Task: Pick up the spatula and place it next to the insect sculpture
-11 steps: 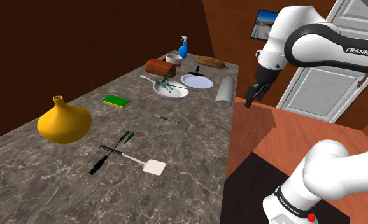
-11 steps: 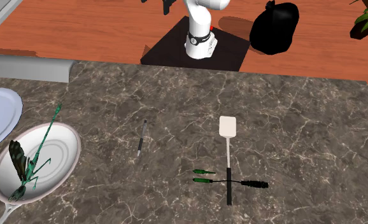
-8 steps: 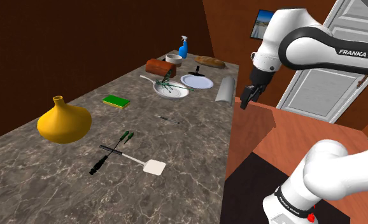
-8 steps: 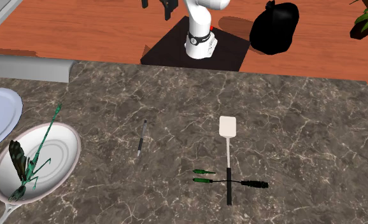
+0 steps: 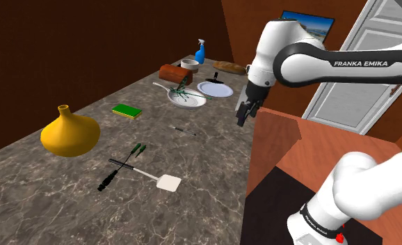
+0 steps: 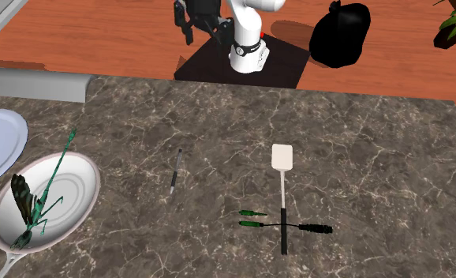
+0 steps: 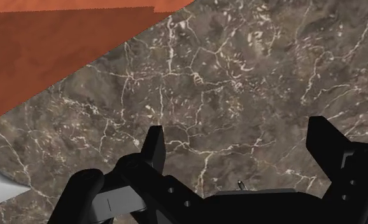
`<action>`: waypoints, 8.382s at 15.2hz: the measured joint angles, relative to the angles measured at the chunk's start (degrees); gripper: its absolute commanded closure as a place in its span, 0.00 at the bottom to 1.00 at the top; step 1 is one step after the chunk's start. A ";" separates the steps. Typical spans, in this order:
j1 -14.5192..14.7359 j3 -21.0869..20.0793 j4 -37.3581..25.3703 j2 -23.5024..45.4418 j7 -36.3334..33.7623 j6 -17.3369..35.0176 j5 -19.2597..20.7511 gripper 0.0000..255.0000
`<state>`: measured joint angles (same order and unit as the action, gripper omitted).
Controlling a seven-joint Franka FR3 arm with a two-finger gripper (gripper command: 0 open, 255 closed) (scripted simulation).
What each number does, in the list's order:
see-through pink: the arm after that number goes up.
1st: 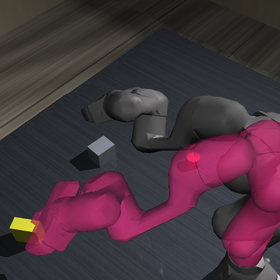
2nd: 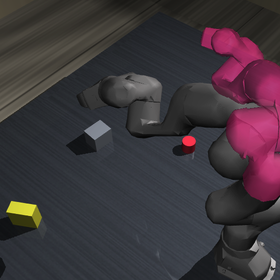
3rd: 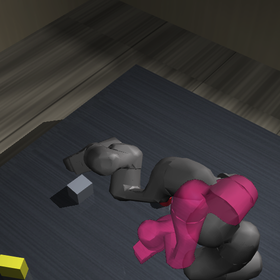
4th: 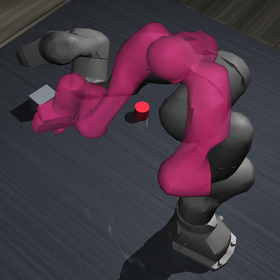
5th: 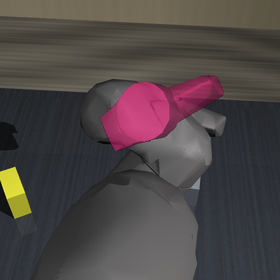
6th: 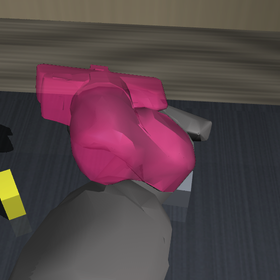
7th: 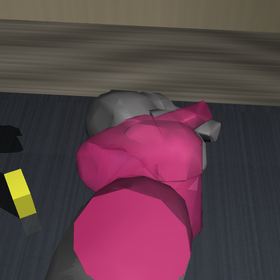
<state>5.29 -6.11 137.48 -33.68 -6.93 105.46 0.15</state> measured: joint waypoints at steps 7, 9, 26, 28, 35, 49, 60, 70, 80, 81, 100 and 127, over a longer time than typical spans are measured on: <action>2.76 -4.53 -4.99 12.22 -2.09 7.70 -1.27 0.00; 3.40 -5.77 -7.08 16.10 -2.70 9.63 -1.16 0.00; 11.29 -14.00 -31.69 47.45 -10.18 16.25 6.85 0.00; 12.64 -14.24 -35.21 51.55 -10.73 16.73 8.39 0.00; 15.77 -14.27 -42.54 59.95 -11.73 17.53 11.38 0.00; 16.16 -13.82 -41.83 61.96 -12.32 20.15 12.25 1.00; 15.97 -14.10 -42.59 60.84 -11.95 18.35 11.74 1.00; 15.80 -14.77 -46.50 58.36 -11.08 12.12 10.47 1.00; 15.81 -15.26 -51.59 56.44 -10.31 5.27 9.46 1.00; 15.85 -15.26 -52.68 56.56 -10.16 4.32 9.44 1.00; 17.49 -15.62 -68.77 57.50 -9.51 -10.77 9.48 1.00; -0.72 -8.62 -53.86 40.98 14.23 -10.99 1.18 1.00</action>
<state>4.57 -14.73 83.62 7.30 7.30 94.46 1.33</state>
